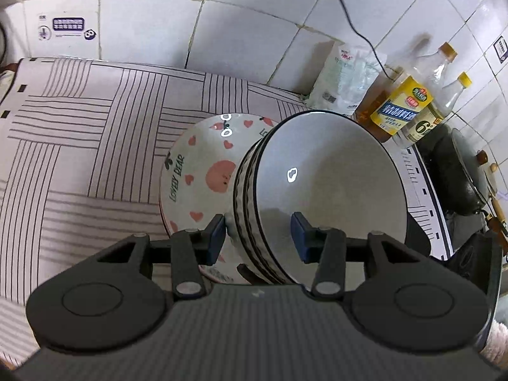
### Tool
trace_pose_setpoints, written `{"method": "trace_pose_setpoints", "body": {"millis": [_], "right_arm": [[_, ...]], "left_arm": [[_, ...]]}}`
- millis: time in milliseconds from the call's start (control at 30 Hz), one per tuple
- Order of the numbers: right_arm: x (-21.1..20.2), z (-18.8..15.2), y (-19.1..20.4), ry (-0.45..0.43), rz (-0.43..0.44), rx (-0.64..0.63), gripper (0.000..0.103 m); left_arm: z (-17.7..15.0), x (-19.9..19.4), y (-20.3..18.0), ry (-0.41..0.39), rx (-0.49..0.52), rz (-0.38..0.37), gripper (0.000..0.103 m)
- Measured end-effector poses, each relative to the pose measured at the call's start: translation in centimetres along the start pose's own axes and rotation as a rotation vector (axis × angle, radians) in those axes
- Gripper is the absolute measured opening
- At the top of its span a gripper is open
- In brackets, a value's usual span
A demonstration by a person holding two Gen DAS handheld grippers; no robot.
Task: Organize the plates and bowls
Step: 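Lift the bowl stack, lower it onto the bunny plate and open both grippers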
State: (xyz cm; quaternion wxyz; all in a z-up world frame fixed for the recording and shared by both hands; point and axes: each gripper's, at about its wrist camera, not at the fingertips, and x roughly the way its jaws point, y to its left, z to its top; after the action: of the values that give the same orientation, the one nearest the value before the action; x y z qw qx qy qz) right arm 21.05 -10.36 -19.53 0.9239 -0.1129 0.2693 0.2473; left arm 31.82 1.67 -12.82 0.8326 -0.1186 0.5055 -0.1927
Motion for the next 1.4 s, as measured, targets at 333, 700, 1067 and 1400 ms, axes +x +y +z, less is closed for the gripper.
{"method": "trace_pose_setpoints", "body": {"millis": [333, 700, 1067, 1400], "right_arm": [[3.0, -0.1, -0.3, 0.079, -0.062, 0.064, 0.103], [3.5, 0.4, 0.3, 0.107, -0.084, 0.049, 0.103], [-0.5, 0.1, 2.0, 0.102, -0.164, 0.028, 0.103], [-8.4, 1.6, -0.9, 0.133, -0.040, 0.219, 0.103]], "left_arm": [[2.0, 4.0, 1.8, 0.082, 0.021, -0.037, 0.044], [2.1, 4.8, 3.4, 0.074, -0.070, -0.072, 0.045], [-0.5, 2.3, 1.3, -0.056, -0.060, 0.142, 0.061], [-2.0, -6.3, -2.8, -0.186, 0.016, 0.213, 0.071]]}}
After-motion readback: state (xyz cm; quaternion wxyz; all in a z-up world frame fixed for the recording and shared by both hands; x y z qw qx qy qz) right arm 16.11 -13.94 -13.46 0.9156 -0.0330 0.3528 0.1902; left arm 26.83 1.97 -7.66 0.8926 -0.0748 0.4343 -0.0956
